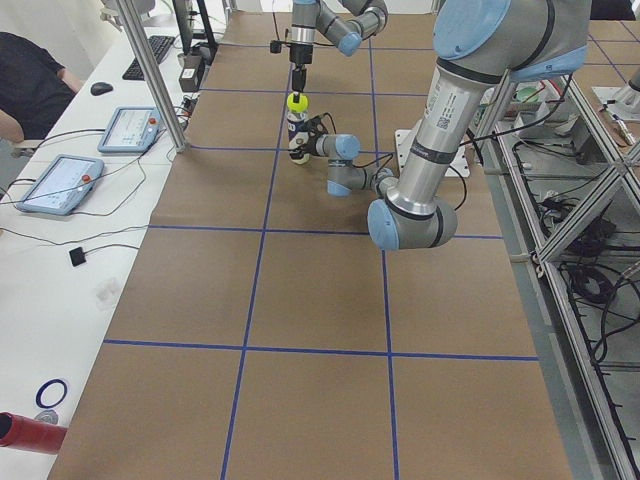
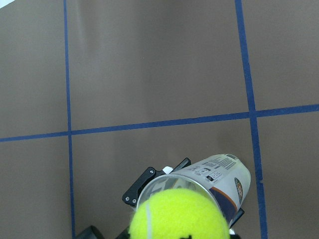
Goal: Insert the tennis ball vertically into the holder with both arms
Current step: 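Lower the ball into the can and open the right gripper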
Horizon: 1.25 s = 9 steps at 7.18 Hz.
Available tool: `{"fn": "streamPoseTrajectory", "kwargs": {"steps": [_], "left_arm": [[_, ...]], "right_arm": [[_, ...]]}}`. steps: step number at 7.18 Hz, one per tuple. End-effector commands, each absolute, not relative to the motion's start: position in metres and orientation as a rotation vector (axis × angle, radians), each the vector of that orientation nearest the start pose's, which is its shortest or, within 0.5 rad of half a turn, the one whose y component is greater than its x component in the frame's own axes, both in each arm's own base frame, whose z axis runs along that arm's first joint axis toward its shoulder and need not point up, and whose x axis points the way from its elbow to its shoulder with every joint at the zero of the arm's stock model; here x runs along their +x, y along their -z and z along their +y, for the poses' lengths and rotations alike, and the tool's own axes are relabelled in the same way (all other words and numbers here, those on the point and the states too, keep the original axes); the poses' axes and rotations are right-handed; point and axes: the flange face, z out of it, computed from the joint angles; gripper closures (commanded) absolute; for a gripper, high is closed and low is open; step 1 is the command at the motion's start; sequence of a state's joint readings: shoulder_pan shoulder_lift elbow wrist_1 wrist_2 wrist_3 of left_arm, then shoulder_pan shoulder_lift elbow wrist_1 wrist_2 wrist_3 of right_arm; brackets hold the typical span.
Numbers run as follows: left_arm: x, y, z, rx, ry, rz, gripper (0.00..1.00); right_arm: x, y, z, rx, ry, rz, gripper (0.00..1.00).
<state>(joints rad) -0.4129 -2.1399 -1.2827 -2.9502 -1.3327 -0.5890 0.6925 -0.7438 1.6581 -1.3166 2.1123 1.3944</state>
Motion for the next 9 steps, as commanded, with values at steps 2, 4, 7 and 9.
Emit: {"fn": "streamPoseTrajectory", "kwargs": {"steps": [2, 4, 7, 9], "left_arm": [[0.5722, -0.3050, -0.4216, 1.199, -0.235, 1.150, 0.01], [0.5722, -0.3050, -0.4216, 1.199, -0.235, 1.150, 0.01], [0.5712, -0.3043, -0.4223, 1.200, -0.234, 1.150, 0.01], [0.5698, -0.3074, -0.4209, 1.195, -0.241, 1.152, 0.01]], "right_arm": [[-0.4669, -0.0745, -0.4882, 0.029, -0.148, -1.220, 0.02], [-0.4688, -0.0688, -0.4869, 0.024, -0.185, -1.224, 0.01], [-0.4675, -0.0671, -0.4856, 0.026, -0.182, -1.228, 0.01], [-0.4669, -0.0680, -0.4848, 0.023, -0.180, -1.229, 0.01]]}}
